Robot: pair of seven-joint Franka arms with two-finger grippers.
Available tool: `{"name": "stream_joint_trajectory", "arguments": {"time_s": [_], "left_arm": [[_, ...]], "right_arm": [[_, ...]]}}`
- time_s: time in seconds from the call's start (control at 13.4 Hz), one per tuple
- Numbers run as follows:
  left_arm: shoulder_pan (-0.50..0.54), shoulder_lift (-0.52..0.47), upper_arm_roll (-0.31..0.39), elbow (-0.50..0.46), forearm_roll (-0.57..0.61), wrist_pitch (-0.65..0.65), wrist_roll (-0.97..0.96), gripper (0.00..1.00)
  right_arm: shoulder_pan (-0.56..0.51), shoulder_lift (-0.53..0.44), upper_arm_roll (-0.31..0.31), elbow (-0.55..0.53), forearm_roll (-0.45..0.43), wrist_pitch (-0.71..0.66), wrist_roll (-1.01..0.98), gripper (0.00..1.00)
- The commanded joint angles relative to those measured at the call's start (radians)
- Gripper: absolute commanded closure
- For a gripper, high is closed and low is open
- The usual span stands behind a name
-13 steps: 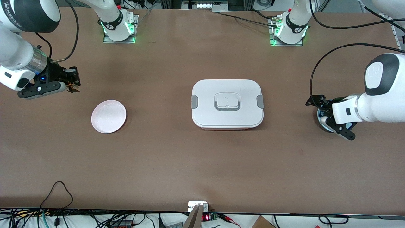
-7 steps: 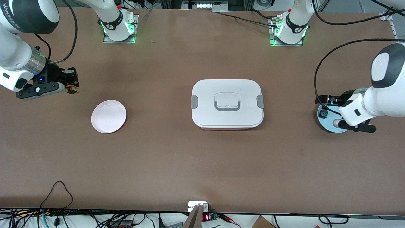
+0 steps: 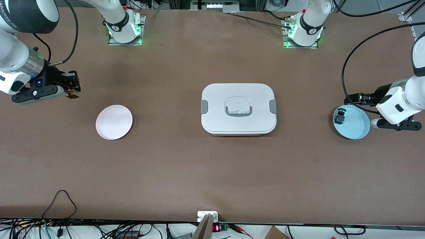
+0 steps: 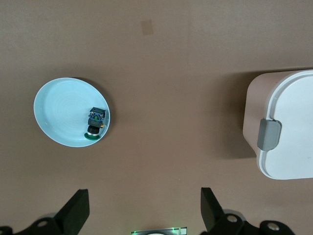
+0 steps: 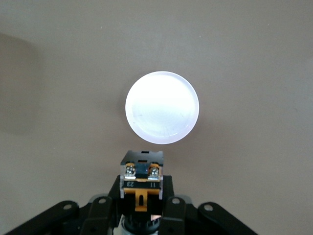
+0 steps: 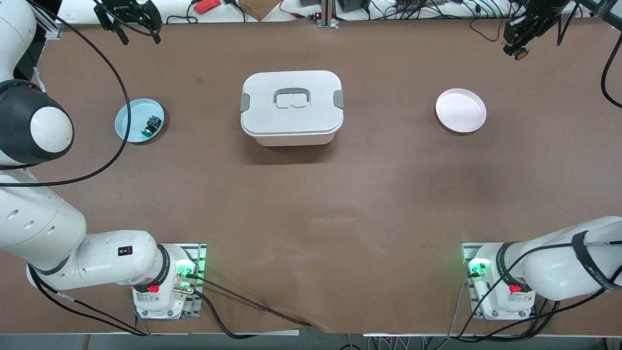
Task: Transfer orange switch to right arm and place
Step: 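Lower the switch onto the white plate with the right gripper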
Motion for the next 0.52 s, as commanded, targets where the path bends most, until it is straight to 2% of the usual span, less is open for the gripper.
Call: {"name": "stream_joint_trajectory", "arguments": {"time_s": [0.0, 0.15, 0.3, 0.37, 0.45], "left_arm": [[0.019, -0.009, -0.006, 0.006, 0.022, -0.011, -0.006, 0.00], [0.012, -0.010, -0.007, 0.009, 0.013, -0.011, -0.094, 0.00], [0.011, -0.010, -0.012, 0.070, 0.026, -0.016, -0.151, 0.00], [0.014, -0.013, -0.012, 0.090, 0.039, -0.042, -0.153, 0.00], [0.019, -0.016, -0.009, 0.102, 0.039, -0.060, -0.139, 0.00]], "right_arm": [[-0.004, -0.018, 0.001, 0.028, -0.003, -0.019, -0.005, 1.00], [0.004, -0.017, 0.006, 0.033, -0.001, -0.025, 0.002, 1.00], [-0.017, -0.015, 0.020, 0.027, 0.000, -0.028, 0.000, 1.00], [-0.077, -0.012, 0.077, 0.022, 0.000, -0.026, -0.003, 1.00], [-0.167, -0.011, 0.168, 0.020, 0.000, -0.025, -0.003, 1.00]]}}
